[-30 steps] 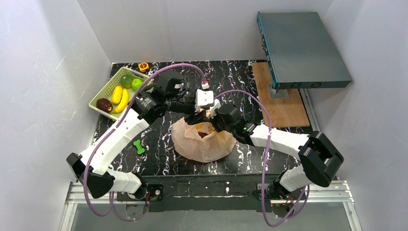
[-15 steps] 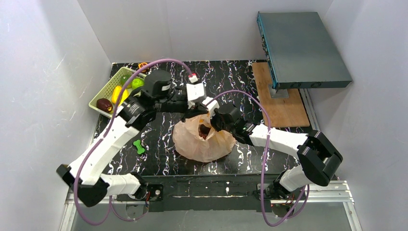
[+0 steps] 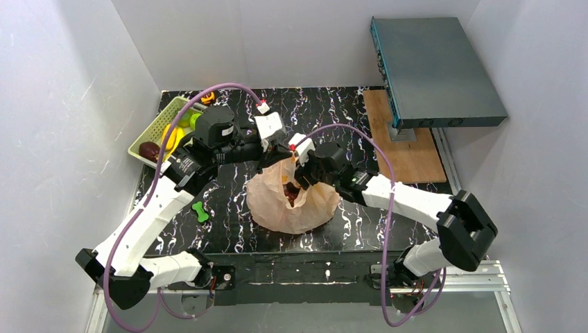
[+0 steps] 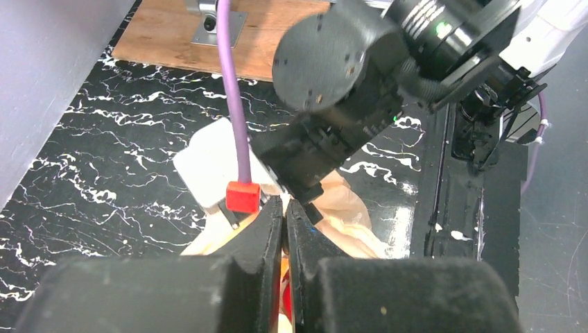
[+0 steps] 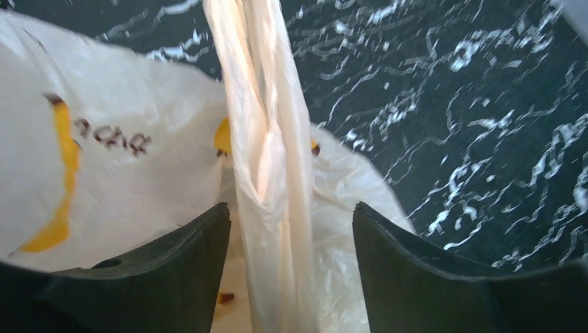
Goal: Place the fake fruits into the plastic bag and tie a complex knot
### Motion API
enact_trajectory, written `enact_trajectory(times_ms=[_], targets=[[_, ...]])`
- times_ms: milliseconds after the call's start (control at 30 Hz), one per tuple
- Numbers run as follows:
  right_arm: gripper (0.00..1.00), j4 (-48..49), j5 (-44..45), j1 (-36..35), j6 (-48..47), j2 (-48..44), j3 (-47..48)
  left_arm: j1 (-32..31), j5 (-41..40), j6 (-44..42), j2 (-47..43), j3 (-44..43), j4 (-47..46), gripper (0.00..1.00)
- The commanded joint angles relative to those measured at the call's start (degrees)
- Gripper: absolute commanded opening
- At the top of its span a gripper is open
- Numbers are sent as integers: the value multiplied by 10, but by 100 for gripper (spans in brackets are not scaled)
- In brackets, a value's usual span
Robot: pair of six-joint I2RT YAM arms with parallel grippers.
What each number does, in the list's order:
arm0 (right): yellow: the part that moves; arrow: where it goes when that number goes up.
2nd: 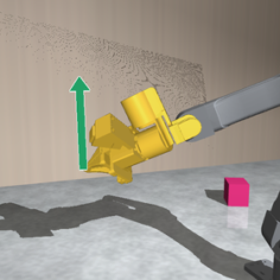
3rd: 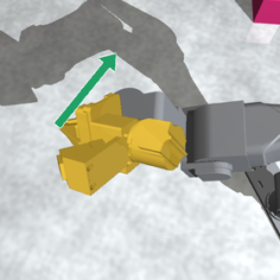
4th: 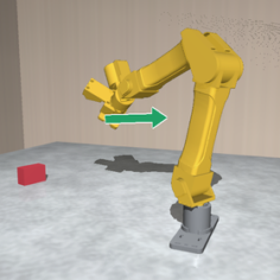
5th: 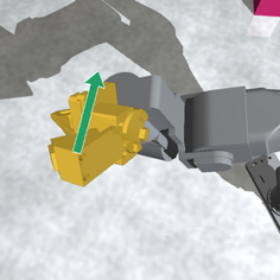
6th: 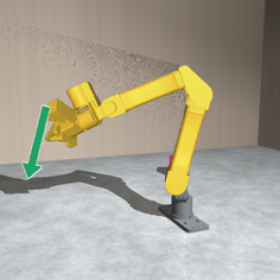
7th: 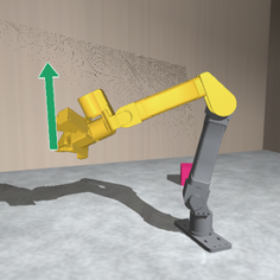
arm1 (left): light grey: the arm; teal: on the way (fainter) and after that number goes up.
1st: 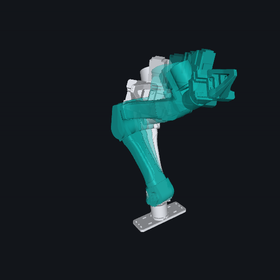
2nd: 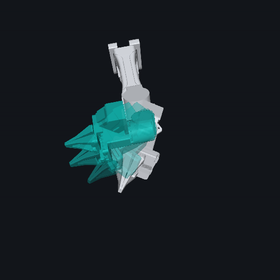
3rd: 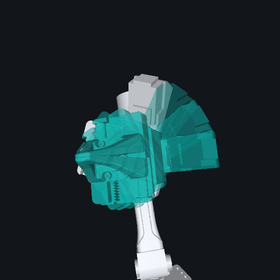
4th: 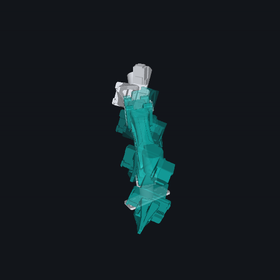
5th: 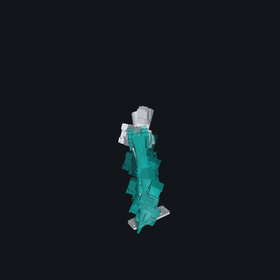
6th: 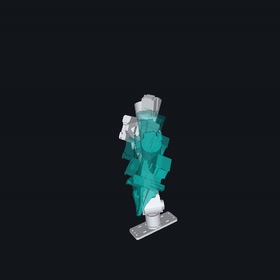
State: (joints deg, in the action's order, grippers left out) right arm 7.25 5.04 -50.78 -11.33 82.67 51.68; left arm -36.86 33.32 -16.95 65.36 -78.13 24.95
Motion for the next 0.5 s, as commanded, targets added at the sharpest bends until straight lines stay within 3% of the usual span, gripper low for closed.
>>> enact_trajectory(times_ms=[0, 233, 467], targets=[[77, -43, -20, 4, 35, -63, 72, 1, 3, -22, -24, 8, 14, 0], [98, -115, -27, 10, 73, -121, 121, 1, 11, -36, -27, 19, 28, 0], [99, -181, -61, 29, 78, -193, 143, 2, 6, -36, -22, 21, 28, 0]])
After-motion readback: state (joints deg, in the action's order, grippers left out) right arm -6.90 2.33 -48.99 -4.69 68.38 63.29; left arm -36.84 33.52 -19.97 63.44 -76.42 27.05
